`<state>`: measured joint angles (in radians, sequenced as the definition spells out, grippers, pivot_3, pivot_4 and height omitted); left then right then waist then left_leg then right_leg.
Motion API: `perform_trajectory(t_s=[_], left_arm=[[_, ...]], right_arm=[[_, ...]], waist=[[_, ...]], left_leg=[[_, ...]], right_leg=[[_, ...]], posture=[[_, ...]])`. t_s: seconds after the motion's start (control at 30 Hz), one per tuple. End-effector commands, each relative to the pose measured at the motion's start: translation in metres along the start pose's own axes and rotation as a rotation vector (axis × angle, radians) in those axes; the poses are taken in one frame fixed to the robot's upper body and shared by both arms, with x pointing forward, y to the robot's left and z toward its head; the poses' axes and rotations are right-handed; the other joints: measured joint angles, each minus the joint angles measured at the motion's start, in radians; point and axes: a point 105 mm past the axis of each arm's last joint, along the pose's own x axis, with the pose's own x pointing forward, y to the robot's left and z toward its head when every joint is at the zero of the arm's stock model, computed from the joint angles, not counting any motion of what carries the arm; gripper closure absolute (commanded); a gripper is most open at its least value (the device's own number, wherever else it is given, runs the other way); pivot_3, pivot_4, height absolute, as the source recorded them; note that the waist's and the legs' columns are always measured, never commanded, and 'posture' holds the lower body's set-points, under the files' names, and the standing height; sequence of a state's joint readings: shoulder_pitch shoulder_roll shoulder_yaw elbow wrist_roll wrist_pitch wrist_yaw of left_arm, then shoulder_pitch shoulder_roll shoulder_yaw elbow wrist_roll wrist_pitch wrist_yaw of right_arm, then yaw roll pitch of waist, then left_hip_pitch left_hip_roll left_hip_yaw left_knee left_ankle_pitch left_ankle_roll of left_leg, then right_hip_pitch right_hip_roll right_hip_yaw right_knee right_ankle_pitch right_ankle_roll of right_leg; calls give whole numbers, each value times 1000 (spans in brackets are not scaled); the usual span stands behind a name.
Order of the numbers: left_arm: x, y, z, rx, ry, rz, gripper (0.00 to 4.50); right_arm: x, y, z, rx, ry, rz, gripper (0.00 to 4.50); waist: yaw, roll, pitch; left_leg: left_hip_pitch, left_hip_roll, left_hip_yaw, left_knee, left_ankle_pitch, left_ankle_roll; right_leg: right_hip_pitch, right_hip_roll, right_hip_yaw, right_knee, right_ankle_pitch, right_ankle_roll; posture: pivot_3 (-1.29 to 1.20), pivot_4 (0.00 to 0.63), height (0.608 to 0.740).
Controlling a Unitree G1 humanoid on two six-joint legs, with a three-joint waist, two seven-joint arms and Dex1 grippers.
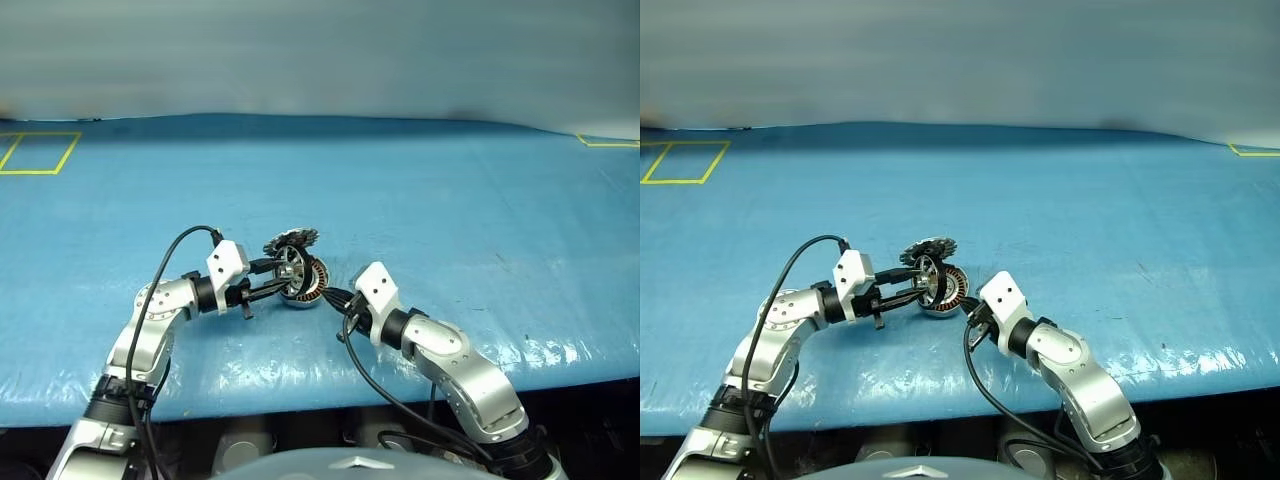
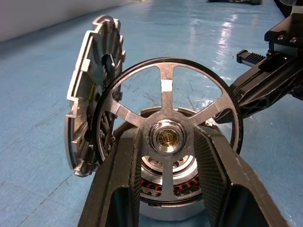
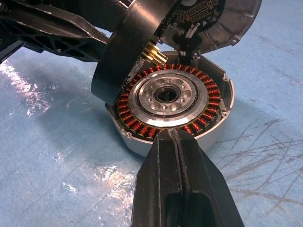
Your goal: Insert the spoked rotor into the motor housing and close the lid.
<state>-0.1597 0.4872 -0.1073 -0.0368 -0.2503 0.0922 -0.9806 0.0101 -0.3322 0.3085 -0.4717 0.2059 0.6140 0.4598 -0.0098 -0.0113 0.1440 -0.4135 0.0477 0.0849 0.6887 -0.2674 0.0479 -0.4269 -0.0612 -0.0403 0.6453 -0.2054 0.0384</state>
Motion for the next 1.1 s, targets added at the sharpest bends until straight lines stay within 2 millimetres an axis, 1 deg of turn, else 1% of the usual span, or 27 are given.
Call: perform_trajectory(t_s=[0.03, 0.27, 0.37, 0.4, 0.47, 0.6, 0.73, 0.87, 0.93, 1.0, 1.1], left_arm=[[-1, 3, -8, -4, 58, 4, 3007], [4, 1, -7, -29, 56, -13, 3007], [6, 0, -4, -22, 39, -16, 2220], [7, -1, -3, -20, 34, -25, 1891], [6, -2, -3, 17, 51, -37, 1891], [4, -1, -2, 21, 49, -29, 1891], [1, 2, 6, 30, 9, -10, 1891], [-3, -5, 20, 12, -67, -36, 1891], [-8, -9, 25, -15, -101, -57, 1891], [-14, -9, 25, -44, -112, -43, 1891], [-25, -9, 20, -102, -105, -9, 1891]], right_arm=[[-1, 2, 8, -13, -40, 4, 4500], [0, 2, 7, -8, -39, -4, 4500], [0, 2, 6, -5, -37, -5, 4500], [0, 2, 6, -7, -36, -5, 4500], [0, 2, 6, -6, -37, -5, 4500], [1, 1, 6, -6, -34, -8, 4500], [2, 2, 5, -1, -36, -4, 4500], [1, 2, 7, 12, -52, -5, 4500], [1, 2, 11, 8, -72, -4, 4500], [-2, 2, 18, 15, -108, 4, 4500], [-6, 0, 36, 27, -188, 5, 4500]], waist=[[1, 0, 0], [0, 0, 0], [0, 0, 0], [0, 0, 0], [0, 0, 0], [0, 0, 0], [0, 0, 0], [0, 0, 0], [-1, 0, 0], [-1, 0, 0], [-1, 0, 0]], left_leg=[[0, 0, 0, 0, 0, 0], [0, 0, 0, 0, 0, 0], [0, 0, 0, 0, 0, 0], [0, 0, 0, 0, 0, 0], [-1, 0, 0, 0, 0, 0], [-1, 0, 0, -1, 0, 0], [-1, 0, 0, -1, 0, 0], [-1, 1, 0, -1, 0, 0], [-1, 1, 0, -1, 0, 0], [-1, 1, 0, -1, 0, 0], [-1, 2, 0, -1, 0, 0]], right_leg=[[0, 0, 0, 0, 0, 0], [0, 0, 0, 0, 0, 0], [0, 0, 0, 0, 0, 1], [0, 0, 0, 0, 0, 1], [-1, 0, 0, 0, 0, 1], [-1, 0, 0, 0, 0, 0], [-1, 0, 0, 0, 0, 0], [-1, 0, 0, 0, 0, 0], [-1, 0, 0, 0, 0, 0], [-1, 0, 0, -1, 0, 0], [-1, 0, 0, 0, -1, 0]], posture=[[0, 150, 740], [0, 150, 740], [0, 150, 740], [0, 150, 740], [0, 150, 740], [0, 150, 740], [0, 150, 740], [0, 150, 740], [0, 150, 740], [0, 150, 740], [0, 150, 740]])
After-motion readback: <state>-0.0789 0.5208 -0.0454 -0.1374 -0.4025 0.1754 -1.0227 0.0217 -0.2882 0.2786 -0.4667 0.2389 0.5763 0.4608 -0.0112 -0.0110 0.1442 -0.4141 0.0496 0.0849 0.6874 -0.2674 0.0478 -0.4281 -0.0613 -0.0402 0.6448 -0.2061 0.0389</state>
